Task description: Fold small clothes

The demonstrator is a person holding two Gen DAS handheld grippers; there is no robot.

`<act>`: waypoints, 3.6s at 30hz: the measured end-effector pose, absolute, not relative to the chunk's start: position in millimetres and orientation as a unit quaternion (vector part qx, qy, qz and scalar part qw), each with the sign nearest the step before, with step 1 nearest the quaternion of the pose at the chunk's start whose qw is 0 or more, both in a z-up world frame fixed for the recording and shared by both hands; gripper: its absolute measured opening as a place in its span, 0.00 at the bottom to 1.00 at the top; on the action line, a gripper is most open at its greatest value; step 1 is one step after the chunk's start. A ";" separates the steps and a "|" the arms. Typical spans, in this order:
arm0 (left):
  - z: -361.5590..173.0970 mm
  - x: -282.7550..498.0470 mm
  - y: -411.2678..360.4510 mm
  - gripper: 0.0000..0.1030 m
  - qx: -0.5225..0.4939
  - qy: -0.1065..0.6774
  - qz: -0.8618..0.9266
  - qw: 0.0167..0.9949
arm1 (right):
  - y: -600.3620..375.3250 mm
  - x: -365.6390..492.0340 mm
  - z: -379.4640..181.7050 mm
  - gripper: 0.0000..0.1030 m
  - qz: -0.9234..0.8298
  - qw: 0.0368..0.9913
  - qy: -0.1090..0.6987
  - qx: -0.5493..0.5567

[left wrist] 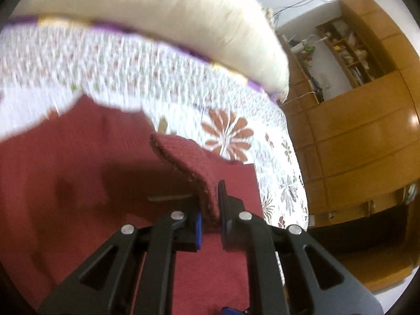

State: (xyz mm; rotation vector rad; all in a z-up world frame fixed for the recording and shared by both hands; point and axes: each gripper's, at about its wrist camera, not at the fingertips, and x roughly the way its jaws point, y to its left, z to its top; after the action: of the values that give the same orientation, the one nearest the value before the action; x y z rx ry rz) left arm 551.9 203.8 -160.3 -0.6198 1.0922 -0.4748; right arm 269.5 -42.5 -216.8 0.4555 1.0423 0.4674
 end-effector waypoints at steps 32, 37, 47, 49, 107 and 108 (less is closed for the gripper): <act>-270.7 476.6 388.2 0.08 -0.339 0.544 -0.093 0.762 | -19.2 272.9 -225.5 0.63 0.221 0.807 0.510 0.197; -291.0 467.3 398.0 0.08 -0.350 0.550 -0.080 0.754 | -17.4 274.1 -222.9 0.63 0.221 0.808 0.511 0.195; -236.2 452.6 419.1 0.41 -0.367 0.451 -0.036 0.813 | -21.6 272.3 -222.4 0.63 0.218 0.808 0.508 0.201; -243.6 466.8 396.4 0.41 -0.373 0.471 -0.086 0.795 | -20.3 272.7 -225.1 0.63 0.218 0.806 0.512 0.204; -111.1 231.1 661.4 0.07 -0.383 0.339 0.077 0.856 | 83.7 274.2 -162.3 0.66 0.310 0.803 0.489 0.142; -103.8 245.4 645.8 0.07 -0.372 0.342 0.062 0.861 | 79.5 275.6 -161.5 0.66 0.308 0.803 0.489 0.146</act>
State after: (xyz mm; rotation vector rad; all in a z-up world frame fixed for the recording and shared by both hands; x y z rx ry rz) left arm 245.4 645.8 -103.8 -0.7805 0.7172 0.1296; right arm 275.6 79.5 -161.5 0.3121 1.0484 0.6603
